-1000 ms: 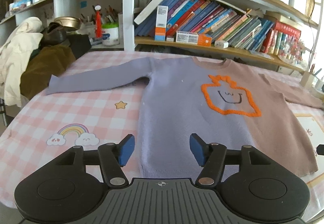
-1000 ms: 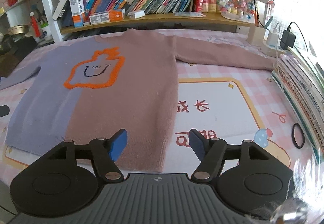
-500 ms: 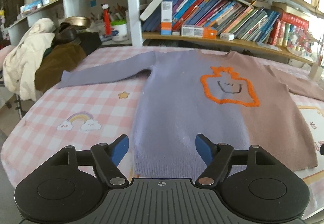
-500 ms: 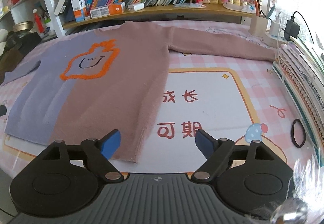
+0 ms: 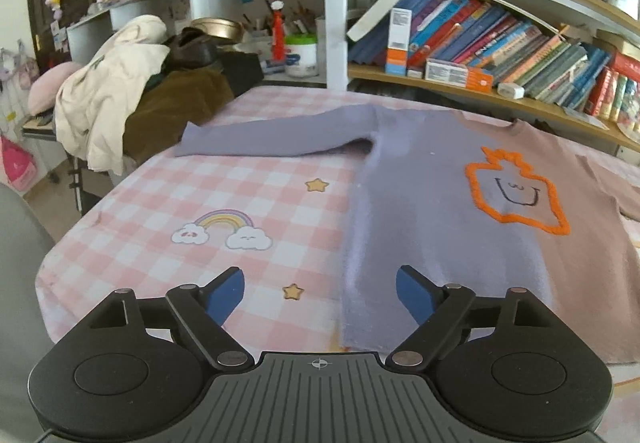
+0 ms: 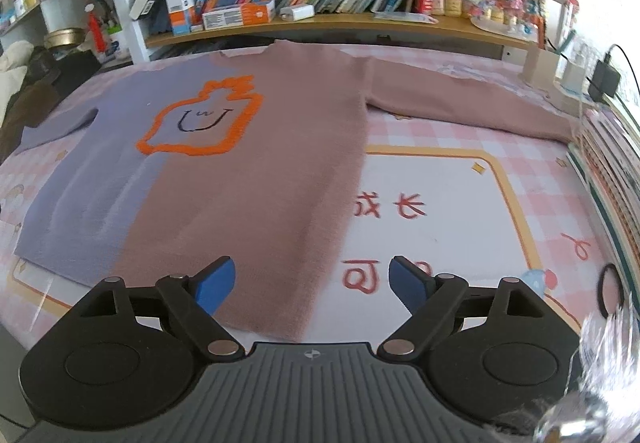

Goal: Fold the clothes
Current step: 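Move the open left tool over to the lavender sleeve cuff, then grasp the lavender sleeve cuff with the left tool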

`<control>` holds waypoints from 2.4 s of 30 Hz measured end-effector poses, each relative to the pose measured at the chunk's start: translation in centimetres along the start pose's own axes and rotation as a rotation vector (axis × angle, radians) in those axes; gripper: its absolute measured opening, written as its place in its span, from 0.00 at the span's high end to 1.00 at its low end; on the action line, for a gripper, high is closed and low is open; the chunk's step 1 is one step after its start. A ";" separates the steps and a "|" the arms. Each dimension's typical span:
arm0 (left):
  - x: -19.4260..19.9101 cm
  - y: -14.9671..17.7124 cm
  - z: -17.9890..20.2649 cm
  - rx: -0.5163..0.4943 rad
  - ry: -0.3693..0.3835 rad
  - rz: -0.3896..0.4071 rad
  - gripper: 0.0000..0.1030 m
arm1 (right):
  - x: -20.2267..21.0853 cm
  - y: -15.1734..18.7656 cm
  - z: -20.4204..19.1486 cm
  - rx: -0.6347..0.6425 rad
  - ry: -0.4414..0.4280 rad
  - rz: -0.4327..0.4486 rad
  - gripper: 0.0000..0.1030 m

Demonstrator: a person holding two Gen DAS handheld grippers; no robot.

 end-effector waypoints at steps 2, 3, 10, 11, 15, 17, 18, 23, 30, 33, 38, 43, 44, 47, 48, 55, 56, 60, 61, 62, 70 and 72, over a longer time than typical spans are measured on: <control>-0.6 -0.1 -0.9 0.010 0.009 -0.005 0.16 | -0.1 -0.3 -1.2 0.018 0.002 0.005 0.15; -0.9 -0.2 -1.3 0.012 0.015 -0.008 0.16 | -0.2 -0.4 -1.9 0.028 0.004 0.010 0.15; -3.7 -2.0 -5.2 0.031 0.062 -0.066 0.16 | -0.3 -2.0 -6.7 0.051 0.056 0.028 0.05; -4.1 -2.3 -5.6 0.028 0.061 -0.070 0.16 | -0.5 -2.2 -7.3 0.044 0.066 0.025 0.05; -5.7 -3.7 -7.8 0.014 0.072 -0.084 0.16 | -1.1 -2.7 -8.9 0.002 0.118 0.011 0.05; -6.5 -4.3 -8.9 0.018 0.088 -0.087 0.16 | -1.4 -2.9 -9.4 -0.028 0.154 0.005 0.05; -6.8 -4.6 -9.4 0.018 0.096 -0.086 0.16 | -1.5 -3.0 -9.6 -0.043 0.172 0.002 0.04; -8.2 -6.0 -11.6 0.005 0.125 -0.068 0.16 | -1.8 -3.1 -10.8 -0.095 0.222 -0.020 0.04; -10.1 -8.4 -15.4 -0.003 0.075 0.012 0.17 | -1.4 -3.4 -11.6 -0.134 0.292 -0.009 0.04; -10.9 -9.2 -17.3 0.026 0.045 0.049 0.18 | -1.5 -3.2 -11.5 -0.160 0.324 -0.030 0.04; -12.6 -10.1 -20.5 0.105 -0.002 0.078 0.36 | -1.7 -3.1 -12.3 -0.130 0.346 -0.053 0.04; -15.3 -10.7 -22.9 0.209 -0.011 0.057 0.61 | -1.6 -3.0 -12.5 -0.114 0.375 -0.069 0.04; -15.7 -10.8 -23.2 0.222 -0.014 0.056 0.61 | -1.5 -2.9 -12.4 -0.113 0.382 -0.073 0.04; -16.9 -11.0 -23.9 0.251 -0.029 0.044 0.61 | -1.3 -2.7 -12.0 -0.116 0.404 -0.084 0.04; -17.2 -11.0 -24.2 0.265 -0.035 0.037 0.61 | -1.3 -2.6 -11.9 -0.119 0.411 -0.089 0.04; -18.8 -11.3 -24.6 0.346 0.004 0.037 0.61 | -0.9 -1.8 -11.0 -0.135 0.448 -0.112 0.04; -19.0 -11.3 -24.3 0.355 0.022 0.042 0.61 | -0.9 -1.7 -10.9 -0.136 0.452 -0.116 0.04; -19.6 -11.6 -22.6 0.376 0.119 0.045 0.61 | -0.7 -1.5 -10.7 -0.143 0.463 -0.128 0.04; -19.7 -11.6 -22.1 0.381 0.141 0.044 0.61 | -0.7 -1.4 -10.6 -0.146 0.466 -0.130 0.04; -19.9 -11.7 -21.7 0.388 0.153 0.045 0.61 | -0.6 -1.3 -10.5 -0.148 0.469 -0.131 0.04; -20.4 -12.3 -23.6 0.500 0.054 0.080 0.79 | -0.2 -1.0 -9.7 -0.166 0.485 -0.137 0.04; -20.4 -12.3 -24.1 0.519 0.042 0.082 0.96 | -0.2 -1.0 -9.6 -0.172 0.488 -0.137 0.04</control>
Point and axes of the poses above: each gripper's, at about its wrist camera, not at the fingertips, and x roughly against the way its jaws point, z to its right, y to its underside, the point moved 5 cm from there along -x, roughly the way its jaws point, and after that the axes turned 12 degrees about y, right-handed, at the moved point
